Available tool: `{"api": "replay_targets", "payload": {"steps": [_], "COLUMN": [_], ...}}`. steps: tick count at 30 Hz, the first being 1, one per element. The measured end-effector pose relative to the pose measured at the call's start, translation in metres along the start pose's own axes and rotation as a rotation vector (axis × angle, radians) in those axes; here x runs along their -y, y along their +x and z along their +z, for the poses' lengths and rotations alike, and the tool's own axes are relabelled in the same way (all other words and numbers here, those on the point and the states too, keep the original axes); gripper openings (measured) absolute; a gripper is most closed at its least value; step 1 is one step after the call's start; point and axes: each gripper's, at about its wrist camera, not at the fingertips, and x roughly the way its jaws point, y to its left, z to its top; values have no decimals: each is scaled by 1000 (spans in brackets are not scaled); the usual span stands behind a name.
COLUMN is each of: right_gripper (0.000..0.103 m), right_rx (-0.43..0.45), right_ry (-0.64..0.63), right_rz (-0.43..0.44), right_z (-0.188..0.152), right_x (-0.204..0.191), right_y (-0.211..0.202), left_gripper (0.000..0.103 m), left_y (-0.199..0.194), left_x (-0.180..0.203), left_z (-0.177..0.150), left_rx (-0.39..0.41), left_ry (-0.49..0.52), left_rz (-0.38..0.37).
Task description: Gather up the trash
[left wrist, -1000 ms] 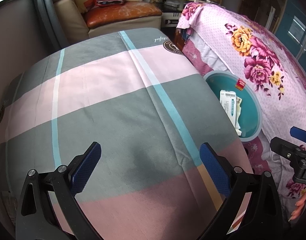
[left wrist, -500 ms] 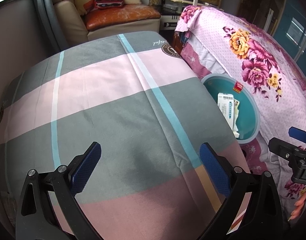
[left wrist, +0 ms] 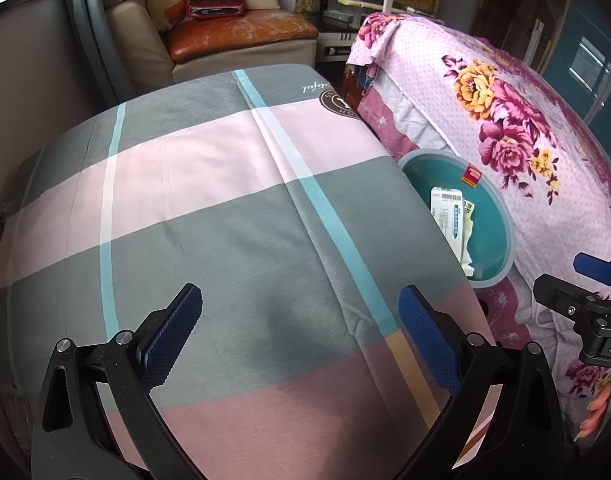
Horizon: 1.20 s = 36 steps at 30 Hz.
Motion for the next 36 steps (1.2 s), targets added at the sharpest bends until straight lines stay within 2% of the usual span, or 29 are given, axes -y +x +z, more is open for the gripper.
{"api": "replay_targets", "payload": {"steps": [36], "right_gripper": [96], "right_rx": [-3], "right_ry": [-5], "right_rz": [-4], "right_z": [0], "right_x": [0], "right_y": [-1], "left_gripper": [99], "left_y": [-3], "left_x": [5], "left_z": [1], "left_rx": [8], "left_ry": [-1], "left_rz": [-12]}}
